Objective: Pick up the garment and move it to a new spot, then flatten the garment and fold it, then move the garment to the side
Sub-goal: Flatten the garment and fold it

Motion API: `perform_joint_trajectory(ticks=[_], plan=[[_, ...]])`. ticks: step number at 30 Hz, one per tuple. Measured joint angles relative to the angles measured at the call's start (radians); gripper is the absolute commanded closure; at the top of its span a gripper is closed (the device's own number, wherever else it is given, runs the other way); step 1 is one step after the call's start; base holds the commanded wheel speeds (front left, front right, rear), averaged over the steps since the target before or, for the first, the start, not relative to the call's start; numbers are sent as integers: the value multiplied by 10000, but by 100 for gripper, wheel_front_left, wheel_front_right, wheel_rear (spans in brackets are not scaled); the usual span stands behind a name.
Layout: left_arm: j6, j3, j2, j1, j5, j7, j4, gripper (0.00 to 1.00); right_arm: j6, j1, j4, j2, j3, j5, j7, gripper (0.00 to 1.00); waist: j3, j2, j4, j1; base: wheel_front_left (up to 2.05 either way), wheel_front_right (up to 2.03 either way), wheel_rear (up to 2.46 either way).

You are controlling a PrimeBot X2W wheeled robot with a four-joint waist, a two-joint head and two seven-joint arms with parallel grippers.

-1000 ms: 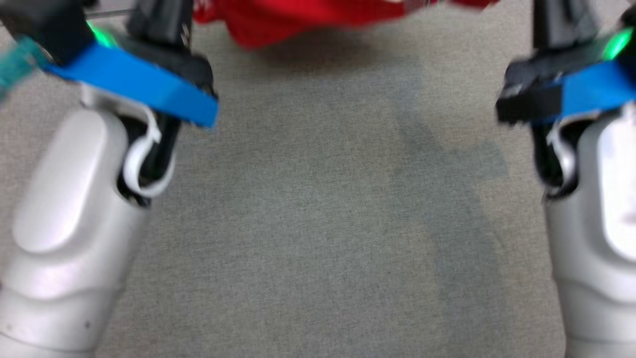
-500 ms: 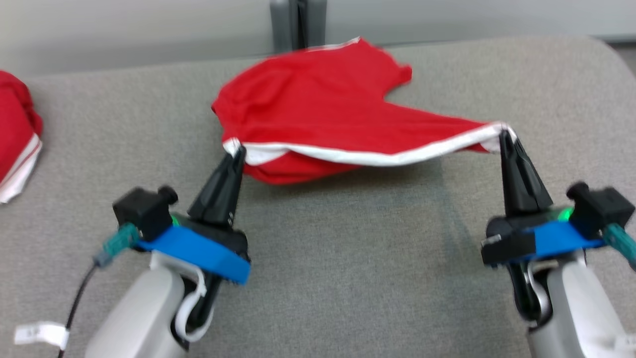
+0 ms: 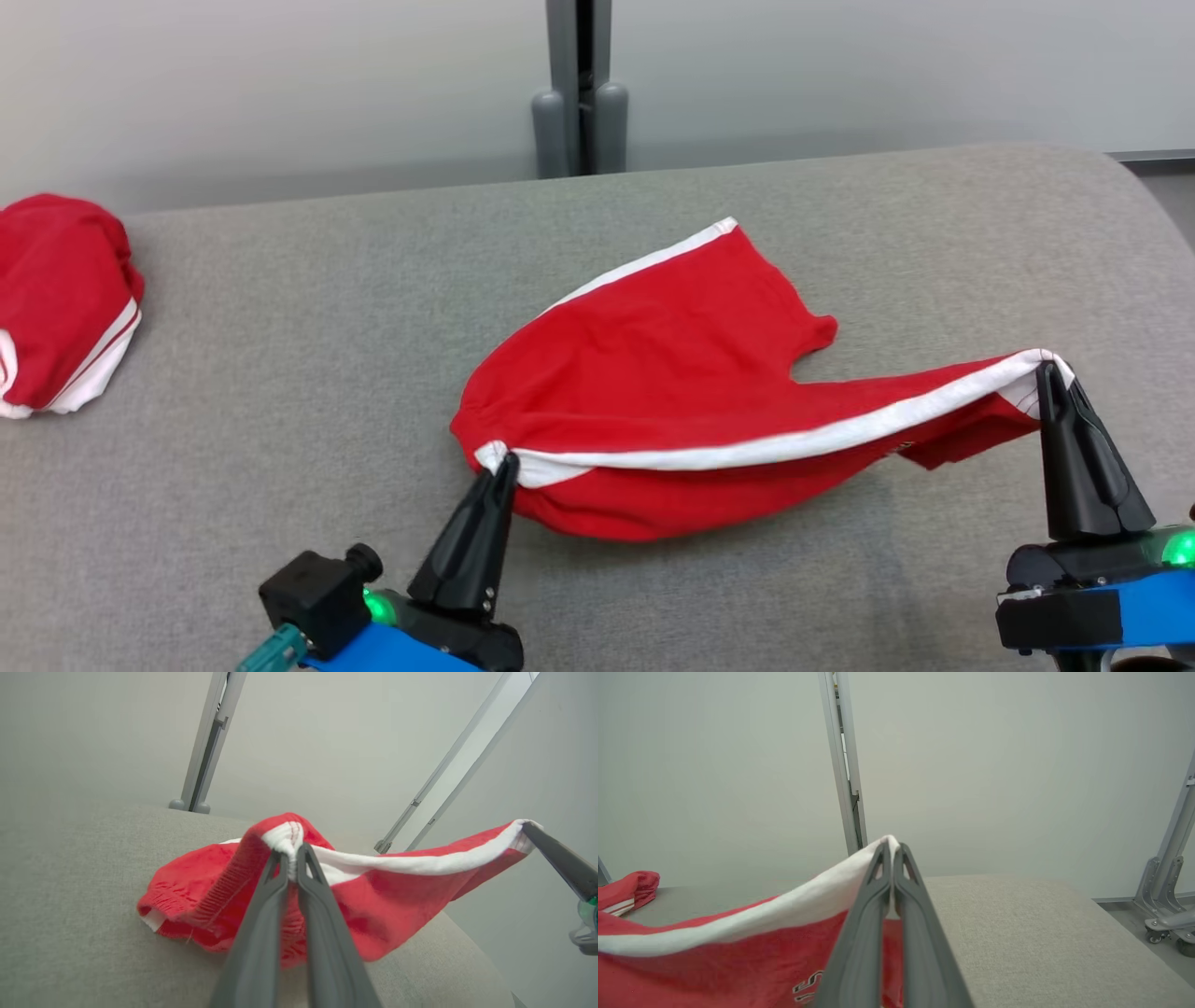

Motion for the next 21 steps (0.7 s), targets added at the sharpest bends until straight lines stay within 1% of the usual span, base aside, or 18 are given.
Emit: perform_joint_trajectory(ticks=[2,4,7,9,15,18,21], plan=[[109,-77,-71,106,-63,144,-48,100,0,-1,-40,8,-29,-140,247,100,129,0,118,1,0,0,0],[201,-98,-146,98,-104,282,50,100,0,-115,228,10,-44,-2,439,100,304,0,238,1,0,0,0],[228,-150,-349,-69,-272,477,370,100,0,-730,1003,12,-84,-81,667,100,628,0,432,3,0,0,0],[213,-98,-479,-434,-267,447,635,100,0,-1388,1603,-107,-69,61,704,100,864,0,593,3,0,0,0],[228,205,-991,-1578,-646,734,1595,100,0,-3597,3607,-1062,581,259,1223,100,1607,0,1031,5,0,0,0],[228,347,-1135,-2285,-731,915,2019,100,0,-4823,4669,-1361,920,585,1547,100,1985,0,1200,5,0,0,0],[244,470,-1292,-2866,-878,1091,2497,100,0,-5959,5751,-1674,1216,600,1726,100,2329,0,1360,6,0,0,0]])
